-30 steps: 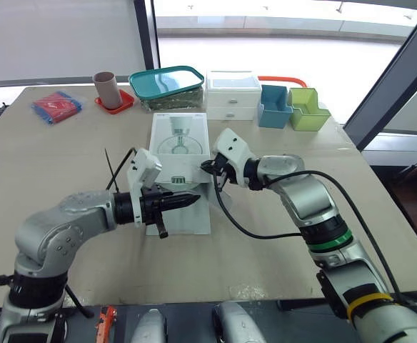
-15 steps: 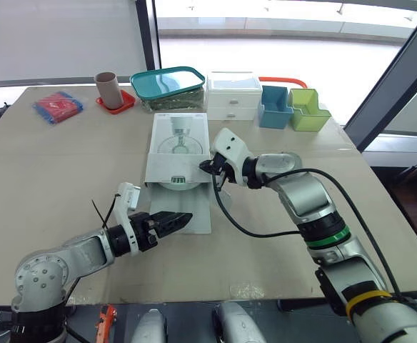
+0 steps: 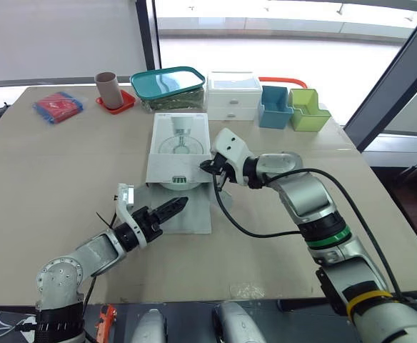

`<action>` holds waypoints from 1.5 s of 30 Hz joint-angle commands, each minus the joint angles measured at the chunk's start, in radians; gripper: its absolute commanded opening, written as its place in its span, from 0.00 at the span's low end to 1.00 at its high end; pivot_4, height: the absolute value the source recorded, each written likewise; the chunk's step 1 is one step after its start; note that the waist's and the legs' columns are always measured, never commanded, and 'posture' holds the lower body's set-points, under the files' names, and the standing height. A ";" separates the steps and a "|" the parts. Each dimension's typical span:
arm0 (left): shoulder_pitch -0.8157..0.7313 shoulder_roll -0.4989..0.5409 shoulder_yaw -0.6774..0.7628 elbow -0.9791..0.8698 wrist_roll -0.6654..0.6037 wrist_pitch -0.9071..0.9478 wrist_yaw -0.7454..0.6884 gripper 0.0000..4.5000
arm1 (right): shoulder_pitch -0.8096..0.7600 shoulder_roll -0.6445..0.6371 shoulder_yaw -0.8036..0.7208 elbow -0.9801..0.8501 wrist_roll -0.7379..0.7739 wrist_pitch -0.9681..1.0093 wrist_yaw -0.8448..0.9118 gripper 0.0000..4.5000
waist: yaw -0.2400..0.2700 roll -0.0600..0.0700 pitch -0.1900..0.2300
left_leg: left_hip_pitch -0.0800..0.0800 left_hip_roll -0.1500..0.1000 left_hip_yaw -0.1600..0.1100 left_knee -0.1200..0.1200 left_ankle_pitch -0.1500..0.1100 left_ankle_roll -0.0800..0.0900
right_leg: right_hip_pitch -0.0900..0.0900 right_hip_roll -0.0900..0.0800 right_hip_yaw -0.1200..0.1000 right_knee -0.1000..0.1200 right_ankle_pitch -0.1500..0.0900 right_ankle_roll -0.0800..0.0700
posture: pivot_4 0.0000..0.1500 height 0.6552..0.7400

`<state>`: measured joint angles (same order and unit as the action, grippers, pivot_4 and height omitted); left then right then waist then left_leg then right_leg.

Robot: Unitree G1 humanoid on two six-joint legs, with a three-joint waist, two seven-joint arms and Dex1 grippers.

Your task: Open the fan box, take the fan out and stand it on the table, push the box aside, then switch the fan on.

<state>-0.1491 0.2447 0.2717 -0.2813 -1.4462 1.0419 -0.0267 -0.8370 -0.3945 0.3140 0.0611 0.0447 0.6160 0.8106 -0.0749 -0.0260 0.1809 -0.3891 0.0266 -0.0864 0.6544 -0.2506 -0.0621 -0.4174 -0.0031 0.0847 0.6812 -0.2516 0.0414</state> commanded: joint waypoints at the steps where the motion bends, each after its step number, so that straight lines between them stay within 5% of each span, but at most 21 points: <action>1: 0.001 0.003 -0.004 0.009 -0.051 -0.015 0.022 0.92 | -0.003 -0.006 0.003 -0.021 -0.006 -0.002 0.008 0.00 | 0.000 0.000 0.000 | 0.000 0.000 0.000 0.000 0.000 0.000 | 0.000 0.000 0.000 0.000 0.000 0.000 | 1.00 1.00; 8: 0.035 0.006 -0.037 0.020 -0.132 -0.006 0.071 0.92 | -0.002 -0.004 0.001 -0.028 -0.003 0.003 0.008 0.00 | 0.000 0.000 0.000 | 0.000 0.000 0.000 0.000 0.000 0.000 | 0.000 0.000 0.000 0.000 0.000 0.000 | 1.00 1.00; 26: 0.000 -0.015 -0.069 0.059 -0.104 -0.115 0.037 0.92 | -0.006 -0.007 0.000 -0.032 -0.005 0.004 0.008 0.00 | 0.002 0.000 0.000 | 0.000 0.000 0.000 0.000 0.000 0.000 | 0.000 0.000 0.000 -0.001 0.000 0.000 | 1.00 1.00; 45: -0.098 -0.094 -0.077 0.113 -0.147 -0.167 0.249 0.92 | 0.001 -0.015 0.000 -0.044 -0.011 0.005 0.004 0.00 | 0.006 0.000 0.000 | -0.001 -0.001 0.000 -0.001 0.000 0.000 | 0.000 0.000 0.000 -0.001 0.000 0.001 | 1.00 1.00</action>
<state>-0.2411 0.1467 0.1937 -0.1473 -1.5619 0.8731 0.2097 -0.8347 -0.4025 0.3142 0.0430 0.0361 0.6262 0.8115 -0.0694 -0.0261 0.1810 -0.3899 0.0259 -0.0867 0.6537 -0.2503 -0.0626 -0.4175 -0.0035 0.0850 0.6797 -0.2520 0.0421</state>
